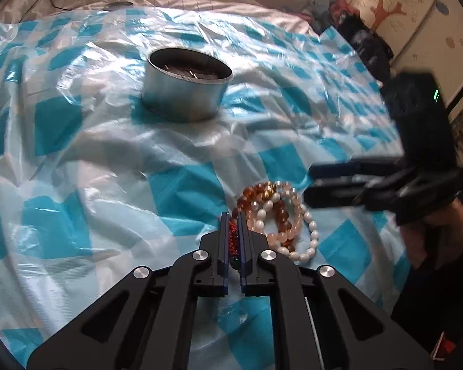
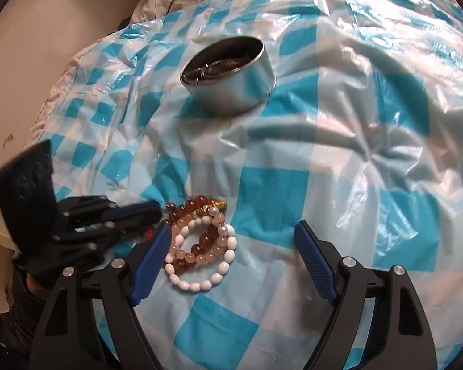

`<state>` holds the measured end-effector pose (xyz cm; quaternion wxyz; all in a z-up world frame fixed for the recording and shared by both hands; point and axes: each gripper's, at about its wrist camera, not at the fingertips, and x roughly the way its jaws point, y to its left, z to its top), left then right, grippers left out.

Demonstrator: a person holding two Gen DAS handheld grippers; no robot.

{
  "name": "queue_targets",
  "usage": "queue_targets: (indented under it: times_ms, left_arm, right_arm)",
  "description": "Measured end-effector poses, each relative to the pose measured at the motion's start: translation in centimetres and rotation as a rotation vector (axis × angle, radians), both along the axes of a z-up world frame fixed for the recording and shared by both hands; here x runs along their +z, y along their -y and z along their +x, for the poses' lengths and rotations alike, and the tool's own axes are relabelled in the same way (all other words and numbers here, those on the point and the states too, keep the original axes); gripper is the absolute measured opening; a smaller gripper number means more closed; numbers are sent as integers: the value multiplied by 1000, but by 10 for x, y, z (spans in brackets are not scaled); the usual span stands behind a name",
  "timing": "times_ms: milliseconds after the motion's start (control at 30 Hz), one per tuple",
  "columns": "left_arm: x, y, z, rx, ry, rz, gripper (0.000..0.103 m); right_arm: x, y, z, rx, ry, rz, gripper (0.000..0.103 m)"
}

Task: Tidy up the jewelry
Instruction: 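Grasp the red bead strand with the left gripper while the right gripper moves to the dish, then lift the red bead strand with the left gripper while the right gripper grasps the pearl bracelet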

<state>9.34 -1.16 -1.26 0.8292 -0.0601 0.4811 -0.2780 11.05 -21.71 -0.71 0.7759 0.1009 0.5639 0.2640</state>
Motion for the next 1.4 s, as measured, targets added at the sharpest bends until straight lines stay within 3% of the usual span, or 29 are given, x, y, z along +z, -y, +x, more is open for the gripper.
queue_targets:
  times_ms: [33,167,300,367,533,700,733,767,800,933,967,1033,1067,1100,1167,1400]
  left_arm:
    - [3,-4,1,12,4,-18,4]
    - [13,-18,6,53,22,-52,4]
    - [14,-23,10,69,24,-58,4]
    - [14,-22,10,69,26,-53,4]
    - [14,-21,10,63,27,-50,4]
    - [12,-19,11,64,25,-46,4]
    - [12,-19,11,64,24,-46,4]
    - [11,-18,12,64,23,-46,4]
    - [11,-18,12,62,21,-45,4]
    - [9,-16,13,61,16,-42,4]
    - [9,-16,13,59,16,-41,4]
    - [8,-16,13,59,15,-39,4]
    - [8,-16,12,61,14,-39,4]
    - [8,-17,13,63,14,-40,4]
    - [8,-18,13,65,15,-41,4]
    - [16,-20,11,71,36,-54,4]
  right_arm:
    - [0,-1,-1,6,7,4,73]
    - [-1,-8,-2,32,26,-4,47]
    - [-3,-11,0,49,26,-1,11]
    - [3,-7,0,44,38,31,8]
    - [23,6,0,23,61,155,5]
    - [20,11,5,-2,39,108,8]
    - [15,10,6,-6,22,91,17]
    - [11,11,6,-16,15,85,47]
    - [7,11,5,-23,20,76,60]
    - [-3,-1,5,16,24,59,60]
    - [-3,-4,5,28,32,49,55]
    - [-6,-12,5,55,34,18,33]
    - [-7,-14,5,63,29,10,15]
    - [-7,-15,4,68,34,4,11]
    - [-2,-13,2,68,49,21,8]
    - [31,8,4,15,76,256,8]
